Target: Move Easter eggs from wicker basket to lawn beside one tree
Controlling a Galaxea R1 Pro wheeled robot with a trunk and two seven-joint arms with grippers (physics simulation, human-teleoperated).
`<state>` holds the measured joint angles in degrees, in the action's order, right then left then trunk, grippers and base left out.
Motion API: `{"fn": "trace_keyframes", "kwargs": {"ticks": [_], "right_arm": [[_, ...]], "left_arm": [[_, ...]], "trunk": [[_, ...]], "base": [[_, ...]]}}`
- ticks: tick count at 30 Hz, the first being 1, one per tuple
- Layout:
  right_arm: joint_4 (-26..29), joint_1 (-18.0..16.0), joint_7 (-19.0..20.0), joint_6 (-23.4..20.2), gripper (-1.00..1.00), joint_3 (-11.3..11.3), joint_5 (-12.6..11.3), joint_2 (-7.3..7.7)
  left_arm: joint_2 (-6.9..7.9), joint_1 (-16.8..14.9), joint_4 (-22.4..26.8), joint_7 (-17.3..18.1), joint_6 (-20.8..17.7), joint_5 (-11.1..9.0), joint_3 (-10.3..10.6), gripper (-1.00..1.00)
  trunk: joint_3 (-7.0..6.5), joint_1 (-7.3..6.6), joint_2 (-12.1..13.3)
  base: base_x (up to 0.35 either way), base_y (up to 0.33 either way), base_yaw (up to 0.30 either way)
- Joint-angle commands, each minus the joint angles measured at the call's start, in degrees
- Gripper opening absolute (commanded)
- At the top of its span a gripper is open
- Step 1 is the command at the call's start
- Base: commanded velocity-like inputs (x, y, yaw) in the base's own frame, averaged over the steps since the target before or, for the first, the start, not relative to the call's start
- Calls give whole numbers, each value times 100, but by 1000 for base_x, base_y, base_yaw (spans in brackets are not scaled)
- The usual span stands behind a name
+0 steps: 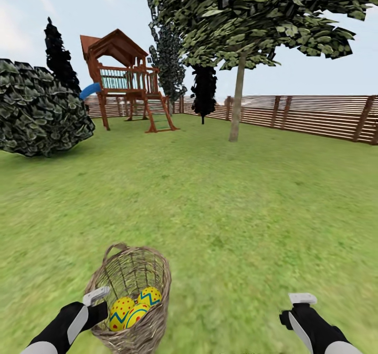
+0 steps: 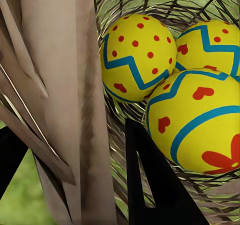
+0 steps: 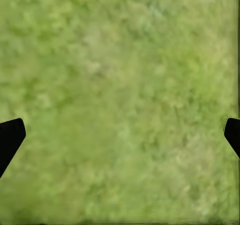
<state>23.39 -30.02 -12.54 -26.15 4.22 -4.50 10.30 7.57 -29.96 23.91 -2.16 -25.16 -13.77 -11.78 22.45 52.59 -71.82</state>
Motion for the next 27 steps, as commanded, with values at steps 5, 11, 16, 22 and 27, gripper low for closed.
{"fn": "trace_keyframes", "kwargs": {"ticks": [5, 11, 16, 22, 27], "right_arm": [[7, -4, -38, -30, 100, 52, -44, -2], [7, -4, -38, -18, 100, 53, -42, -2], [7, -4, -38, -4, 100, 53, -35, -2], [7, -4, -38, 4, 100, 56, -34, -6], [7, -4, -41, 9, 100, 61, -25, -19]], "left_arm": [[-1, -1, 16, -21, -36, -81, -17, -100], [-3, -1, 32, -13, -33, -93, -17, -100], [-105, -1, 26, -11, -33, -74, 0, -100], [-108, -1, 28, -13, -33, -67, 8, -100], [-106, -1, 27, -13, -34, -72, 9, -100]], "trunk": [[-84, -110, 198], [-114, -154, 278], [-114, -154, 278], [-114, -154, 278], [-135, -154, 278]], "base": [[0, 0, -270], [0, 0, -114], [264, 0, -1], [328, 0, 0], [328, 0, -117]]}}
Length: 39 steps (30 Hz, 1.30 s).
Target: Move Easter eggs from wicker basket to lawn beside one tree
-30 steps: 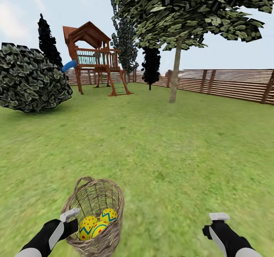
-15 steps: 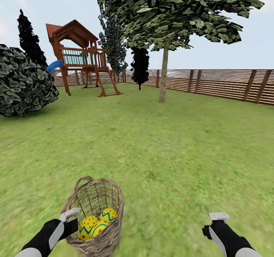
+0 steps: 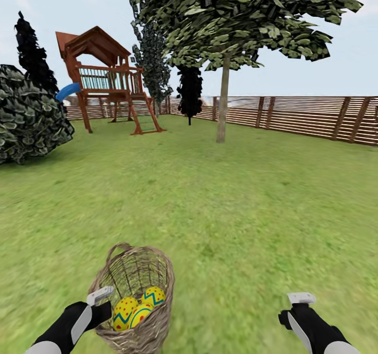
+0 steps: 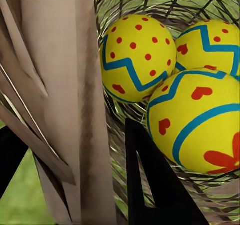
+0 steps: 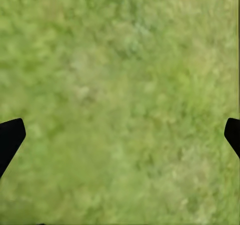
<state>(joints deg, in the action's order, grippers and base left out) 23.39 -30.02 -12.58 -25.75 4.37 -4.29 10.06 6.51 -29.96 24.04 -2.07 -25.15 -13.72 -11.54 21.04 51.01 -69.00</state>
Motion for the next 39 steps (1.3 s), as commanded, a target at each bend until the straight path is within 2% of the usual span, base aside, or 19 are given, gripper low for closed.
{"fn": "trace_keyframes", "kwargs": {"ticks": [1, 10, 39], "right_arm": [[8, -4, -35, -34, 100, 46, -46, 5], [8, -4, -34, -40, 100, 44, -54, 13], [8, -4, -37, -27, 100, 29, -63, 5]], "left_arm": [[-1, -1, 14, -21, -34, -78, -15, -100], [-1, -1, 13, -21, -37, -77, -15, -100], [-2, -1, 13, -21, -38, -70, -16, -100]], "trunk": [[2, 4, -4], [-35, 4, -4], [-36, 4, -4]], "base": [[329, 0, -249], [329, 0, -239], [329, 0, -3]]}}
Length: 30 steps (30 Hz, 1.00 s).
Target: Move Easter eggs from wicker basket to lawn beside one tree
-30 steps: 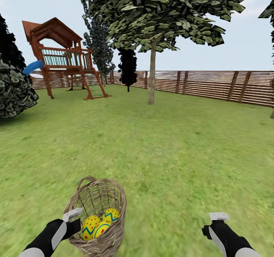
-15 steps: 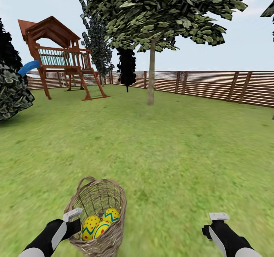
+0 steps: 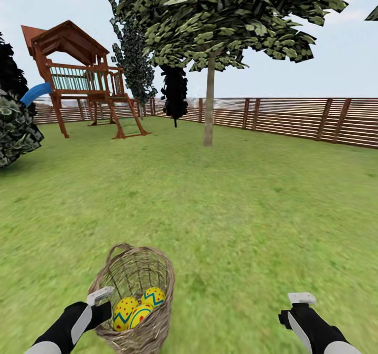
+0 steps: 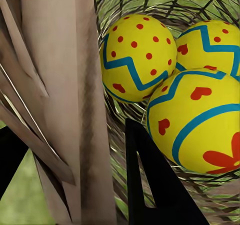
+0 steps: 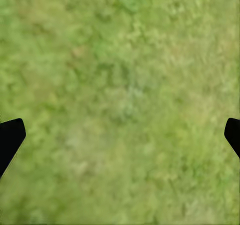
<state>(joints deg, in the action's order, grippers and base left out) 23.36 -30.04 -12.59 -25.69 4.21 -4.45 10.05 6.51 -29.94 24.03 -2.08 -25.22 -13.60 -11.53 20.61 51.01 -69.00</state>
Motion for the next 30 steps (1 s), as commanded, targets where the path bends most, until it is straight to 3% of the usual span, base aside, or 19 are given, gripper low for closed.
{"fn": "trace_keyframes", "kwargs": {"ticks": [1, 25, 30], "right_arm": [[10, -2, -34, -33, 100, 45, -47, 6], [10, -2, -38, -33, 100, 45, -47, 6], [10, -2, -36, -33, 100, 52, -47, 6]], "left_arm": [[-2, -3, 14, -20, -32, -82, -16, -100], [-9, -3, 12, -20, -27, -81, -25, -100], [-9, -3, 5, -20, -28, -81, -24, -100]], "trunk": [[7, 4, -4], [7, 4, -4], [7, 4, -4]], "base": [[329, 0, 0], [329, 0, 0], [329, 0, -131]]}}
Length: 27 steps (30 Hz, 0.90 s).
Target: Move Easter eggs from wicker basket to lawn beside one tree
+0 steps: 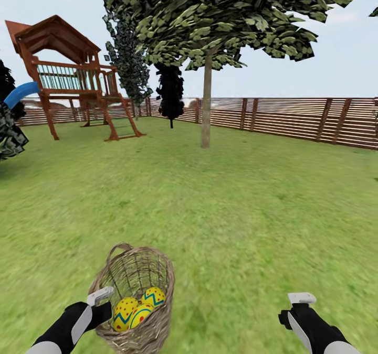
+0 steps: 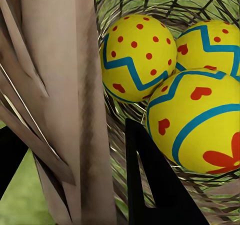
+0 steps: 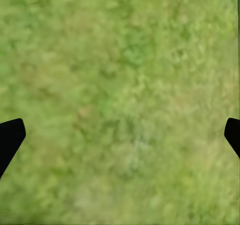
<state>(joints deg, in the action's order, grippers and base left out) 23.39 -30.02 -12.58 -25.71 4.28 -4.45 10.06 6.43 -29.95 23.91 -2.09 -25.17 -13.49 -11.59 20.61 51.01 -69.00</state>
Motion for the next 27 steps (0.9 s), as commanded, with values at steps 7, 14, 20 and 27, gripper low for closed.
{"fn": "trace_keyframes", "kwargs": {"ticks": [7, 14, 20, 27], "right_arm": [[8, -4, -41, -26, 100, 50, -43, -4], [8, -4, -40, -31, 100, 54, -39, -3], [8, -4, -40, -22, 100, 51, -38, -17], [8, -4, -42, -10, 100, 55, -38, -22]], "left_arm": [[-1, -2, 17, -20, -32, -93, -19, -100], [-1, -2, 17, -20, -32, -93, -19, -100], [-1, -2, 20, -20, -32, -98, -19, -100], [-1, -2, 19, -20, -32, -95, -19, -100]], "trunk": [[7, 3, -4], [7, 3, -4], [7, 3, -4], [7, 3, -4]], "base": [[329, 0, -193], [329, 0, -197], [329, 0, -24], [329, 0, 0]]}}
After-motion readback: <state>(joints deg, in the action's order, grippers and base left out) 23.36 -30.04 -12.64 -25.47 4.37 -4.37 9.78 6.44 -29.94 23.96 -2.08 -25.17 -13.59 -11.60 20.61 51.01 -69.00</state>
